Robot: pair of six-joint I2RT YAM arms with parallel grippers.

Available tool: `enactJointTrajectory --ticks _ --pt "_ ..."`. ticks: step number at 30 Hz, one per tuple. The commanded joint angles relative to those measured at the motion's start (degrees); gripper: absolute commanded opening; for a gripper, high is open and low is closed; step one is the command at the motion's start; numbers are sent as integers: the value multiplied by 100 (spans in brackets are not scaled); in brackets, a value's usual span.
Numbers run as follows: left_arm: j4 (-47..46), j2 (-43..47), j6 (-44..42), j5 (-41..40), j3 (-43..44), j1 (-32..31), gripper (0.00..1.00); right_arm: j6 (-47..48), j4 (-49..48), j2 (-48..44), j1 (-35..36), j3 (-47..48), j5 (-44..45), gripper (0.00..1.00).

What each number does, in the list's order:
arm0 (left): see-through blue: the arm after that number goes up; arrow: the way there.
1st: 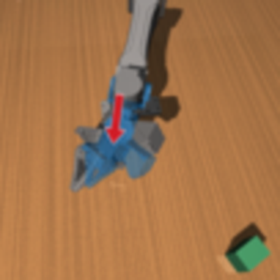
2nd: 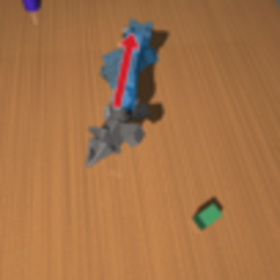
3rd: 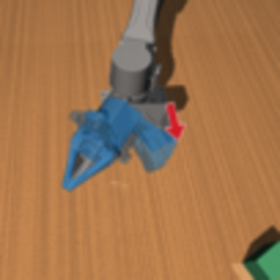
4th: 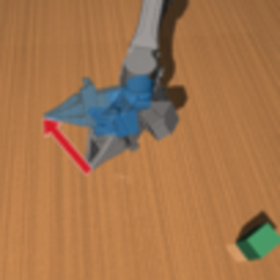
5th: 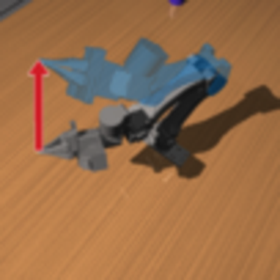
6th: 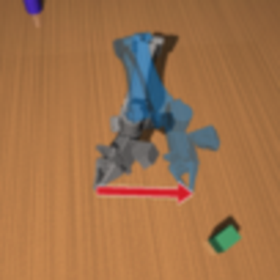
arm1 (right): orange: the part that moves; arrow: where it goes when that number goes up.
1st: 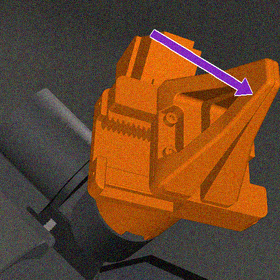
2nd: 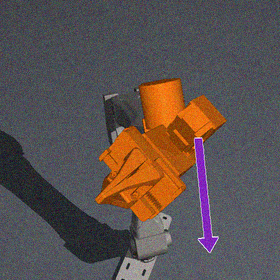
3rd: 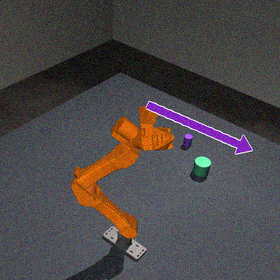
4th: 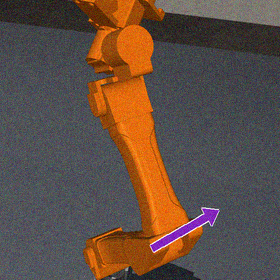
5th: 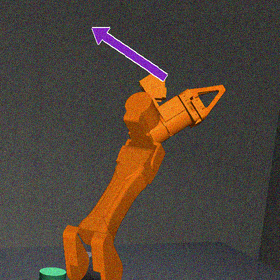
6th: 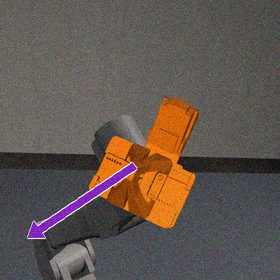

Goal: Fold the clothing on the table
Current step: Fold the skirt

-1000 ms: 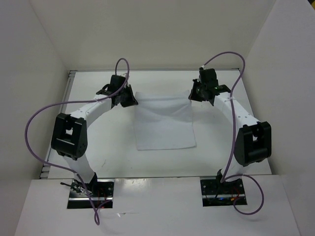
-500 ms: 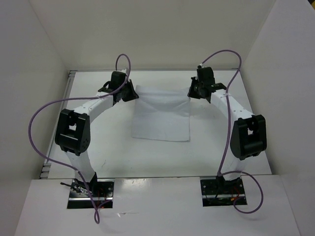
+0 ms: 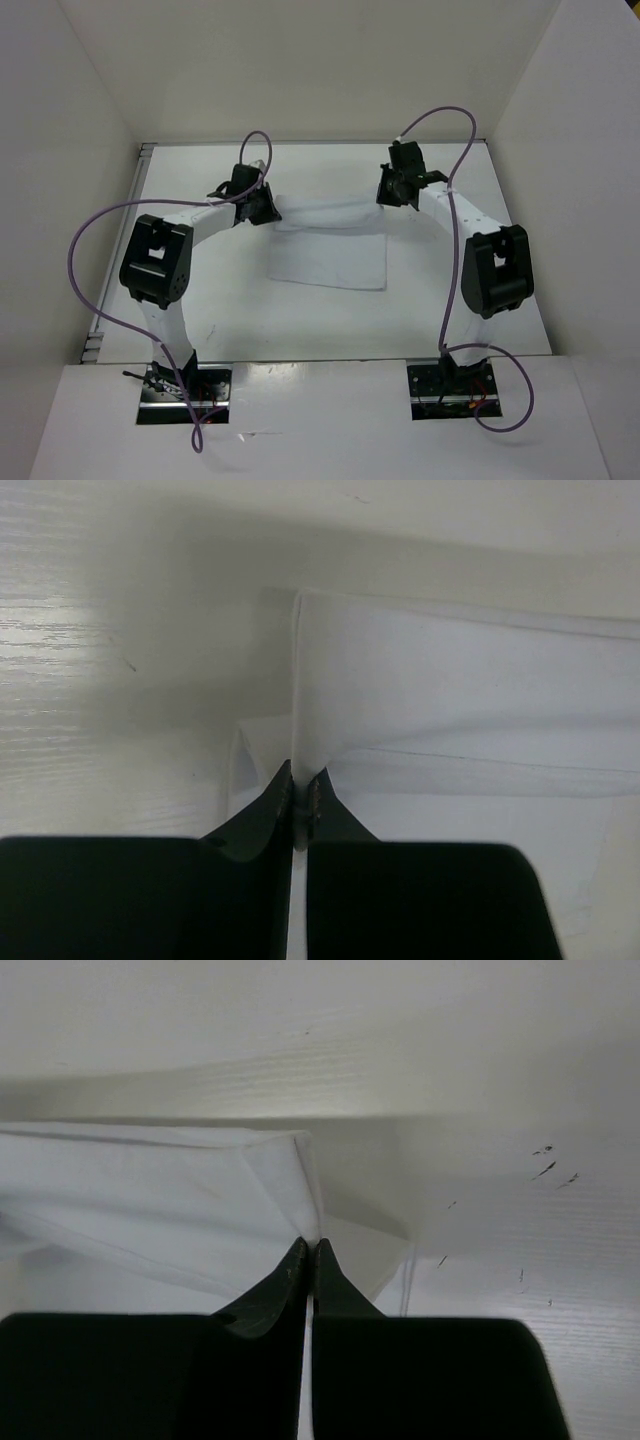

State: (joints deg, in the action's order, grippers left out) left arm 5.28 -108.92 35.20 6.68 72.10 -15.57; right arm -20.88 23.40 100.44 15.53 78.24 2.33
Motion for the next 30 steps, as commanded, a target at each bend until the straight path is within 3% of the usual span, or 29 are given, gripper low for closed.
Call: enactJointTrajectory --ticks 1,16,30 --pt "-238 -59 92 -61 -64 46 3 102 85 107 55 78 382 0" --pt "-414 425 145 -61 -1065 -130 3 -91 1070 107 187 -238 620 1" --pt "-220 1707 198 -114 -1909 -411 3 -249 1396 -235 345 -862 795 1"
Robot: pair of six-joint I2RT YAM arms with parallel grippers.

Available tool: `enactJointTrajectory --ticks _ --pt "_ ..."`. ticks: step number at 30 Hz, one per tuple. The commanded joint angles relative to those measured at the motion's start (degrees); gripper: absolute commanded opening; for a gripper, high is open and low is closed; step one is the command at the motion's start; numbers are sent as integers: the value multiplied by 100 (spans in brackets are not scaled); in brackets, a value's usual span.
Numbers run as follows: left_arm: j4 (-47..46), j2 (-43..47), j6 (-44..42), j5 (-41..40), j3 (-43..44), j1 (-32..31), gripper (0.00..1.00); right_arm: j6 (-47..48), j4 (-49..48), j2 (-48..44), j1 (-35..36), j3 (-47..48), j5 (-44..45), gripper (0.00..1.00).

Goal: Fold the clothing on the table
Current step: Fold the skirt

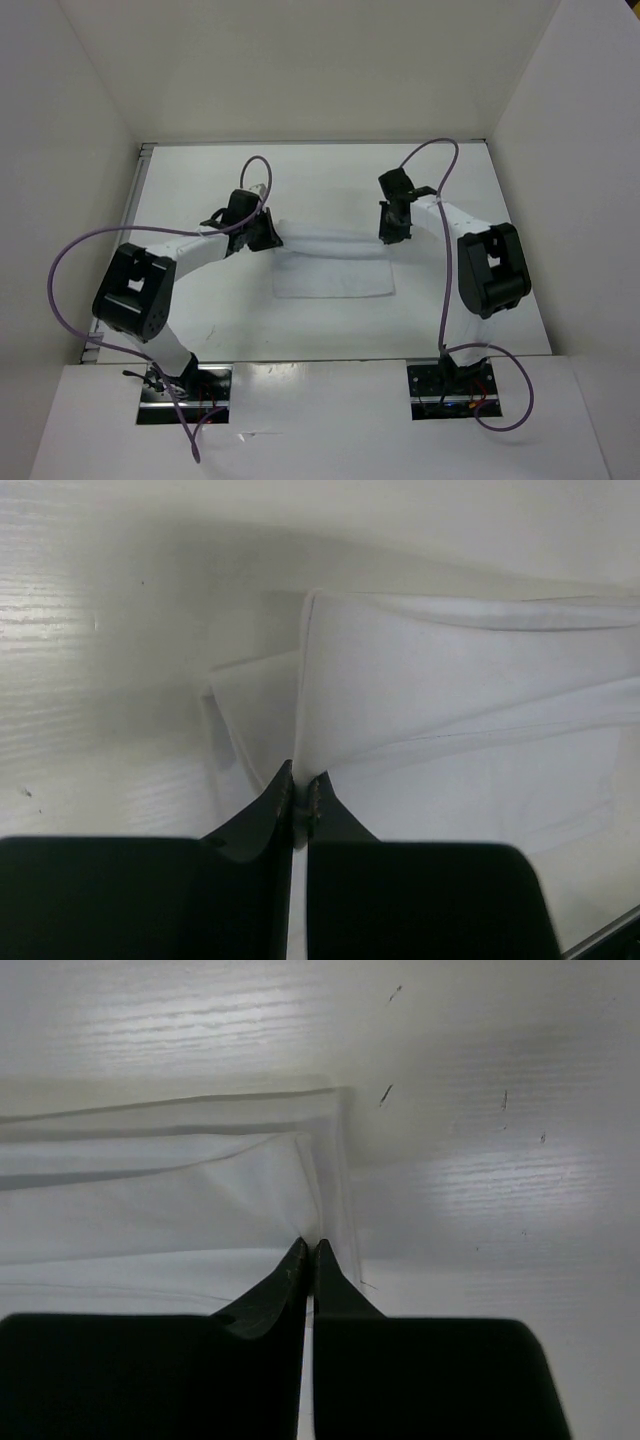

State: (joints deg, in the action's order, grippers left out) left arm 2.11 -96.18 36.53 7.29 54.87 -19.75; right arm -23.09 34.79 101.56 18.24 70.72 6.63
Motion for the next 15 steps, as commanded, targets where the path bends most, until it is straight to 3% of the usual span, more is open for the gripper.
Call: enactJointTrajectory --ticks 1,6,15 --pt "97 642 -5 -175 -248 -64 3 -29 257 -417 74 -189 365 2" --pt "35 1267 -217 -543 -723 -389 4 -90 310 -549 180 -374 365 2" --pt "-17 1400 -331 -1853 -1232 -1189 5 -90 371 -716 233 -375 418 2"
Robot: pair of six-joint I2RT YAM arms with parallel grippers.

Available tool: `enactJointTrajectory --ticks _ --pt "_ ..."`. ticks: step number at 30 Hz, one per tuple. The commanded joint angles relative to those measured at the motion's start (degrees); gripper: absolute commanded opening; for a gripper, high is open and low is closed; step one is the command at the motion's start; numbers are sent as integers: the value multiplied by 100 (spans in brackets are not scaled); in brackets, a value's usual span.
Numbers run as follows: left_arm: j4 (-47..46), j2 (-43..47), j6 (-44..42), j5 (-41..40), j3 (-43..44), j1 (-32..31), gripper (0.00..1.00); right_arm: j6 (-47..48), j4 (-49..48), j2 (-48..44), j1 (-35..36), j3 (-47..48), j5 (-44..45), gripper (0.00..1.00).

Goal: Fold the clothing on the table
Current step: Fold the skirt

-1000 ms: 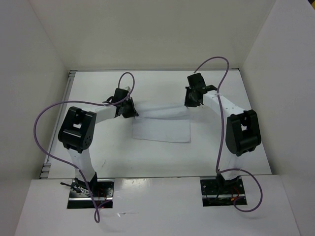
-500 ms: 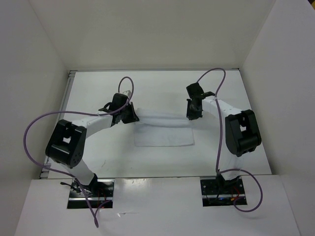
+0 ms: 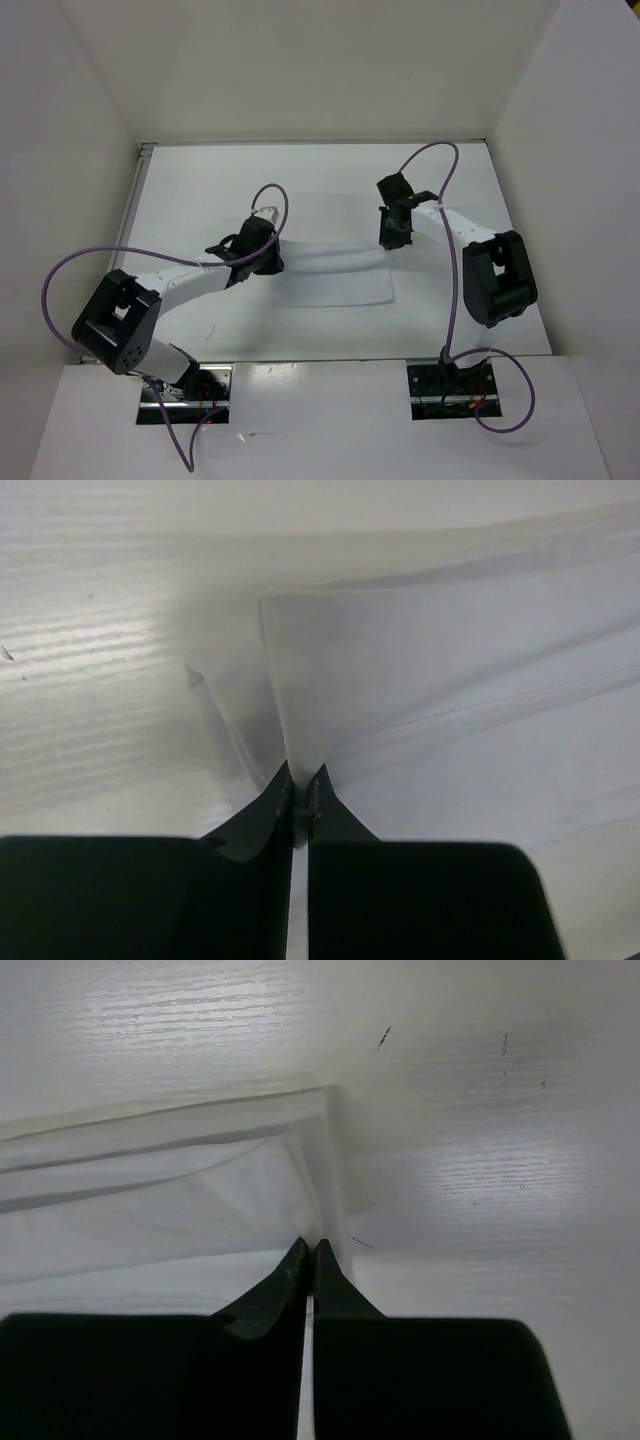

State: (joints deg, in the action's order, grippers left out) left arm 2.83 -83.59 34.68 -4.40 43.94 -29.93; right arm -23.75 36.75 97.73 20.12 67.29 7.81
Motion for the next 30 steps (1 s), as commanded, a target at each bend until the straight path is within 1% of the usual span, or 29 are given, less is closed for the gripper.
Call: enactJointTrajectory --ticks 1,2,6,7,9,10,14,16,17,20,21,23,24,25,26,29,30 --pt "-151 141 -145 -754 -210 -232 7 -25 174 -334 45 -84 300 2" --pt "-151 141 -145 -877 -211 -354 8 -25 174 -386 45 -136 300 3" --pt "-98 141 -93 -1115 -211 -618 10 -77 297 -500 97 -207 160 8" --pt "41 141 -40 -1115 -211 -671 10 -77 297 -553 97 -277 63 12" --pt "156 299 21 -1115 -211 -855 10 -77 437 -763 202 -348 -43 16" --pt "243 369 126 -1115 -272 -917 10 -130 438 -852 203 -426 -104 21" --pt "481 983 487 -1115 -570 -1234 11 -191 675 -1300 396 -549 -700 30" --pt "674 1213 715 -1115 -676 -1401 12 -305 762 -1572 527 -550 -702 33" --pt "736 1449 777 -1115 -764 -1401 13 -306 815 -1643 650 -480 -702 33" --pt "929 1853 857 -1115 -835 -1489 17 -359 921 -1714 651 -366 -721 34" --pt "982 1916 857 -1115 -835 -1489 21 -359 921 -1714 651 -313 -607 35" --pt "983 1917 787 -1387 -835 -1489 26 -280 921 -1460 651 -85 -422 36" --pt "1113 1917 786 -1466 -635 -1489 32 -227 921 -1328 651 12 -421 36" --pt "1114 1717 699 -1589 -546 -1489 51 -227 861 -1197 651 213 -421 36" --pt "1175 1619 646 -1651 -466 -1489 60 -157 860 -969 651 293 -421 36" --pt "1176 1267 575 -1782 -281 -1489 71 -77 702 -573 651 601 -421 36" --pt "1176 1197 575 -1783 -203 -1489 72 -25 650 -493 651 671 -421 36"
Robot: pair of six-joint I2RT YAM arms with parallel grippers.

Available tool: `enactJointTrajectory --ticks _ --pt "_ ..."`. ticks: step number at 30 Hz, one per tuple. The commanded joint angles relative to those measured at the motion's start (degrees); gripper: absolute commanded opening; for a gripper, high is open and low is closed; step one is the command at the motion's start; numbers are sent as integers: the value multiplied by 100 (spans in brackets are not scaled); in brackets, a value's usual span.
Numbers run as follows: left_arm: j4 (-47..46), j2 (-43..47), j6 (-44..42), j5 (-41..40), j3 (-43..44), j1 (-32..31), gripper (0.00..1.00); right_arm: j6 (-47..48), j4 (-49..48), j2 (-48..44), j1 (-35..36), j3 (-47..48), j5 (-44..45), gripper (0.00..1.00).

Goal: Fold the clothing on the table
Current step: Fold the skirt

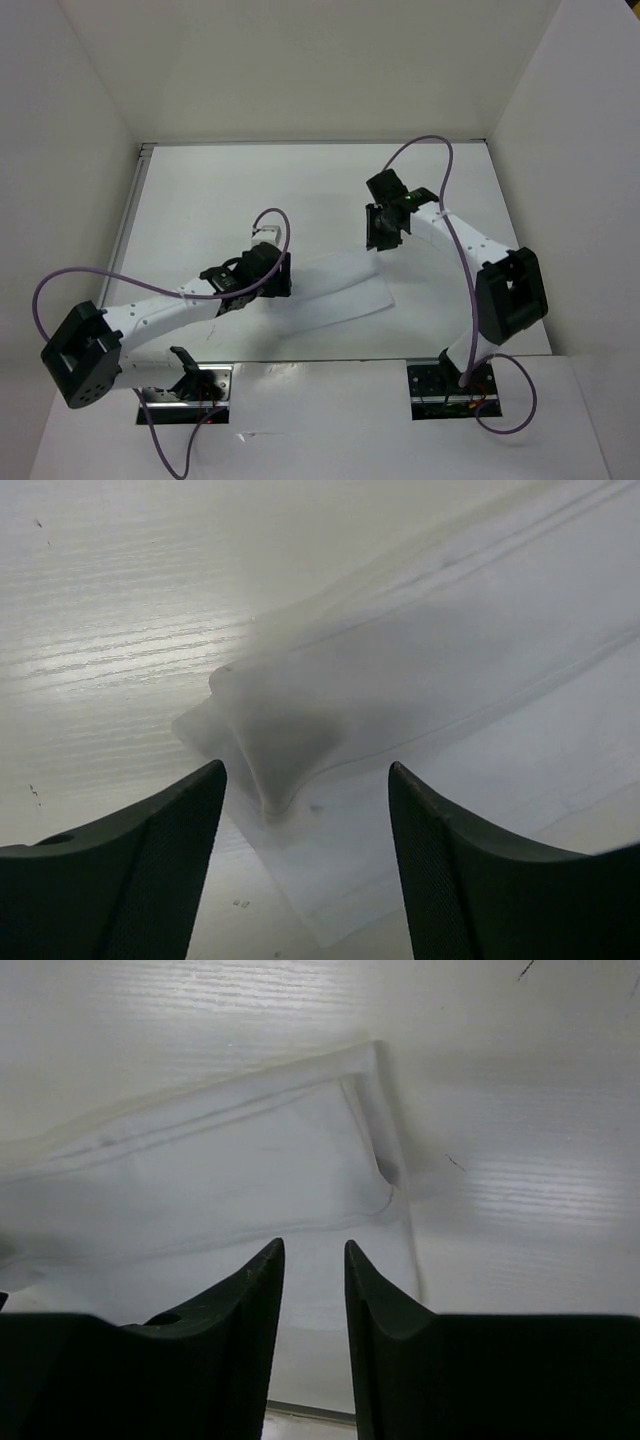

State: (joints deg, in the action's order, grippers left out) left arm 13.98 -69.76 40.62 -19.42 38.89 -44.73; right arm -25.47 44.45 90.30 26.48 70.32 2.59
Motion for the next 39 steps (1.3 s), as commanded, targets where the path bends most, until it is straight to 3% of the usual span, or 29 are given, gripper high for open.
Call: enactJointTrajectory --ticks 1,4,6,10,15,21,29,39 --pt "61 -292 -19 -343 303 -9 74 148 -120 338 15 507 101 37" --pt "8 -433 33 -343 303 -9 77 148 -173 637 15 613 101 37" --pt "87 -503 147 -343 373 -9 77 201 -173 769 15 536 -38 29" --pt "281 -303 368 -28 225 -9 65 78 -235 612 234 61 -276 15" --pt "342 -20 701 106 -49 -9 44 -54 -471 531 314 -484 -399 15" --pt "370 -1187 772 -211 231 -9 30 -54 -595 1251 314 -336 -514 14" --pt "184 -3085 395 -720 1443 78 25 122 -490 2246 314 358 -514 14" --pt "79 -3931 -379 -1037 2623 878 26 61 -490 2361 147 352 -321 14"
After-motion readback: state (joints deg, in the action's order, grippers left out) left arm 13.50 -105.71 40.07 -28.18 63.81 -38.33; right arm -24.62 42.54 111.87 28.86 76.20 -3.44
